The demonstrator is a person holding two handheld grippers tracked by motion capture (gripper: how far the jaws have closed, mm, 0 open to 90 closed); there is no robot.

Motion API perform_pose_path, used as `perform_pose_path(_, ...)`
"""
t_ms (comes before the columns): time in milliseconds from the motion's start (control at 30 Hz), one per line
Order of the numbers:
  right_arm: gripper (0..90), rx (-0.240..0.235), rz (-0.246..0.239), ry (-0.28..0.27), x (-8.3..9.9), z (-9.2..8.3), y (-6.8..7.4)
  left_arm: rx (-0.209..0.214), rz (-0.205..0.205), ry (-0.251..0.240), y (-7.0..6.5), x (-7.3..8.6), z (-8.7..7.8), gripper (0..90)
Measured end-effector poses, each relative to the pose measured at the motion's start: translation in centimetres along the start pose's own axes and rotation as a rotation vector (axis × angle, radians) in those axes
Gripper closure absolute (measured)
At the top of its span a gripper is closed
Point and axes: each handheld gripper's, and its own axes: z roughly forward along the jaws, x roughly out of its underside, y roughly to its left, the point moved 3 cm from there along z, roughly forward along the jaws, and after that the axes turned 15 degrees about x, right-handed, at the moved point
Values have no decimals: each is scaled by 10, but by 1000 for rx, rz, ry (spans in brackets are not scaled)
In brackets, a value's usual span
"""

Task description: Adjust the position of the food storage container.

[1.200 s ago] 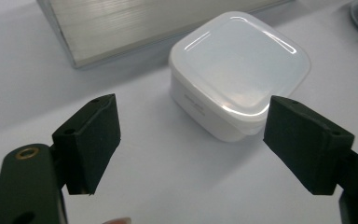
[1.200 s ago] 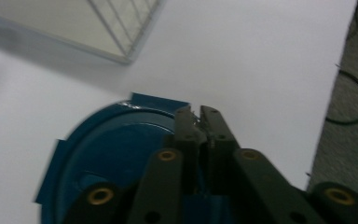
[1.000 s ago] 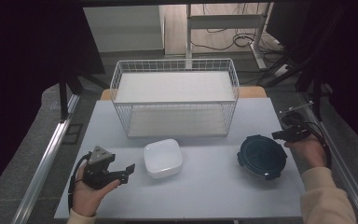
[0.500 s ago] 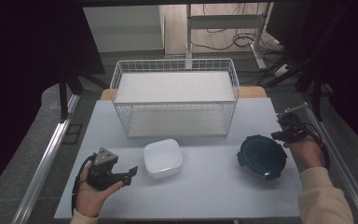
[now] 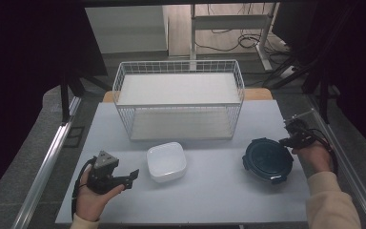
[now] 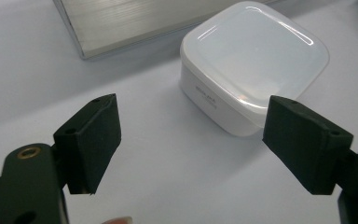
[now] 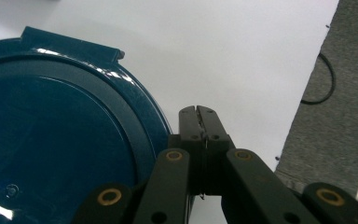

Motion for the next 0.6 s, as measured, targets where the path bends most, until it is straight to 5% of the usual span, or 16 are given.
perform_pose_path(600, 900, 0, 2, -18, 9, -12, 26, 3, 9, 6, -2, 0, 0, 190)
